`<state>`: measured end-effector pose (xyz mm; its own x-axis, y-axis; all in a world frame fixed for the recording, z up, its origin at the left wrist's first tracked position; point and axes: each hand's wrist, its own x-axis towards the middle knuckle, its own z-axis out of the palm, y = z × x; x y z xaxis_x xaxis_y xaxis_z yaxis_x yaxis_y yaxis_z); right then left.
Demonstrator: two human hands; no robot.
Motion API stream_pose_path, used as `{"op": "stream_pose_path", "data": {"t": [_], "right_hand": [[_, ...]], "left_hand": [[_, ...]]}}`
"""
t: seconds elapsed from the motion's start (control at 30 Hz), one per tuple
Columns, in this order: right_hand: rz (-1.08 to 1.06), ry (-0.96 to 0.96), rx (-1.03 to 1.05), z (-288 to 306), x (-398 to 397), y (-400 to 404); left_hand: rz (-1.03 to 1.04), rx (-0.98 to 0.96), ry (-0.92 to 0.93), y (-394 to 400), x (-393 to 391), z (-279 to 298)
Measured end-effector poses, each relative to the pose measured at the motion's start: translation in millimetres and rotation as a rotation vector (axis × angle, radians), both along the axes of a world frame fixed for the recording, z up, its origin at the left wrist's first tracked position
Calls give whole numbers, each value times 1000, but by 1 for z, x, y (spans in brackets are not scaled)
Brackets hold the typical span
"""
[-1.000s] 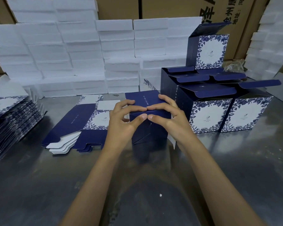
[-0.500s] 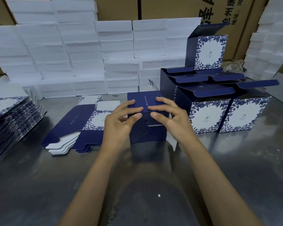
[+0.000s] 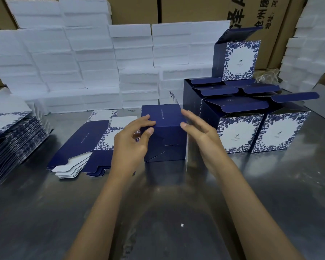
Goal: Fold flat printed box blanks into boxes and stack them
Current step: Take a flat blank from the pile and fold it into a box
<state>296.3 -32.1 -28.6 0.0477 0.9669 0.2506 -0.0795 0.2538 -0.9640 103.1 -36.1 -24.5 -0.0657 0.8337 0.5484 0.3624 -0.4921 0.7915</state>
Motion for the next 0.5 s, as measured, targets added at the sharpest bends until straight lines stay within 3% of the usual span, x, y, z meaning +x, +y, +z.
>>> {"op": "stream_pose_path", "data": {"t": [0.13,0.27,0.4,0.5], "right_hand": [[15,-3,-171,-3,9,7],[132,-74,-343,-11,12,9],[281,-177,-270,-14,11,3],[255,-193,-250,-16,11,4]], "left_hand": [[53,191,265,1,0,-7],[48,224,410,5,3,-13],[50,236,483,7,6,-18],[68,233,546,8,10,-19]]}}
